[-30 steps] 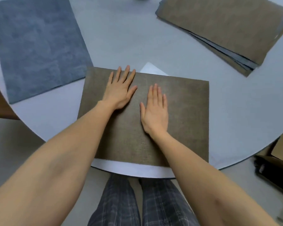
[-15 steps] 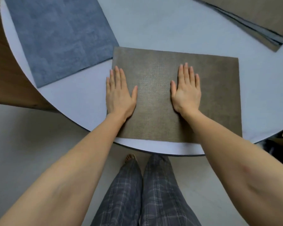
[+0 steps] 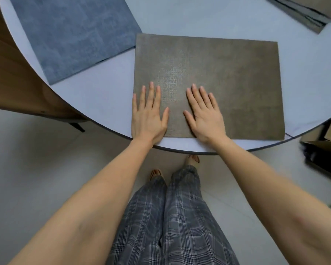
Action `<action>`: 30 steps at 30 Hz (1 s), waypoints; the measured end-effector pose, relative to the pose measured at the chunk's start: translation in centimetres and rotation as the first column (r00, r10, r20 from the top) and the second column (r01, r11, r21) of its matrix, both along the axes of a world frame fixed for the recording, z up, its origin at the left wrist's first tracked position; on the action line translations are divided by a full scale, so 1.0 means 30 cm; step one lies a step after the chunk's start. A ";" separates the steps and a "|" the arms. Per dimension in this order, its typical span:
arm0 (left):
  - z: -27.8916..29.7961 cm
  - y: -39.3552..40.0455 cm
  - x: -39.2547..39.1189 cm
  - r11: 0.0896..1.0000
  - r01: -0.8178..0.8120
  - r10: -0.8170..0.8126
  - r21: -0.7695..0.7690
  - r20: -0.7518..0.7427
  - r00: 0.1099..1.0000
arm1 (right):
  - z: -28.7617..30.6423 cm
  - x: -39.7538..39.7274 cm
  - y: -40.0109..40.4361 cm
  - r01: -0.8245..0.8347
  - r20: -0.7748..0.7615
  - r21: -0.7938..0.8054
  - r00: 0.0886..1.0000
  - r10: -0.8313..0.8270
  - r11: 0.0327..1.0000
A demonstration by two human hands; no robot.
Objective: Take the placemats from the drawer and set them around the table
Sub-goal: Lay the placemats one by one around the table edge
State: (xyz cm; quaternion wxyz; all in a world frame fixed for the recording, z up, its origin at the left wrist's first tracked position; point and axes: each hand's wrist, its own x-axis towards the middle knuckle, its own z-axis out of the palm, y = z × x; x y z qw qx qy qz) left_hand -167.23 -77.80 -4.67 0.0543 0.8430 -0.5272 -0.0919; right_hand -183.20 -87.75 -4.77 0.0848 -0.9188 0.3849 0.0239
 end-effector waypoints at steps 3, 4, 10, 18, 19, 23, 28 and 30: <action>0.007 0.004 -0.004 1.000 0.003 -0.003 0.004 0.006 1.000 | 0.015 -0.181 -0.047 0.233 -0.030 -0.022 0.972 -0.234 0.972; 0.009 0.005 -0.002 1.000 0.007 -0.007 0.005 0.006 1.000 | 0.019 -0.232 -0.058 0.342 -0.036 -0.031 0.939 -0.343 0.939; 0.013 -0.001 -0.003 0.999 0.010 -0.010 0.040 0.022 1.000 | 0.032 -0.224 -0.015 0.690 -0.033 -0.010 0.723 -0.690 0.724; 0.070 -0.039 -0.030 0.977 -0.016 0.011 0.215 0.028 1.000 | 0.034 -0.328 -0.013 0.220 -0.100 0.043 0.971 -0.215 0.974; 0.082 -0.054 -0.040 0.970 -0.035 0.030 0.239 0.026 0.999 | 0.040 -0.374 -0.017 0.262 -0.095 0.060 0.962 -0.256 0.963; 0.152 -0.139 -0.104 0.943 -0.121 0.127 0.310 0.000 0.992 | 0.076 -0.521 -0.016 0.377 -0.107 0.126 0.925 -0.365 0.918; 0.268 -0.332 -0.334 0.942 0.189 -0.193 0.278 -0.011 0.981 | 0.161 -0.654 -0.104 0.578 -0.033 0.234 0.809 -0.587 0.782; 0.311 -0.434 -0.457 0.926 0.254 -0.243 0.279 -0.075 0.967 | 0.214 -0.735 -0.186 0.625 -0.022 0.246 0.768 -0.640 0.741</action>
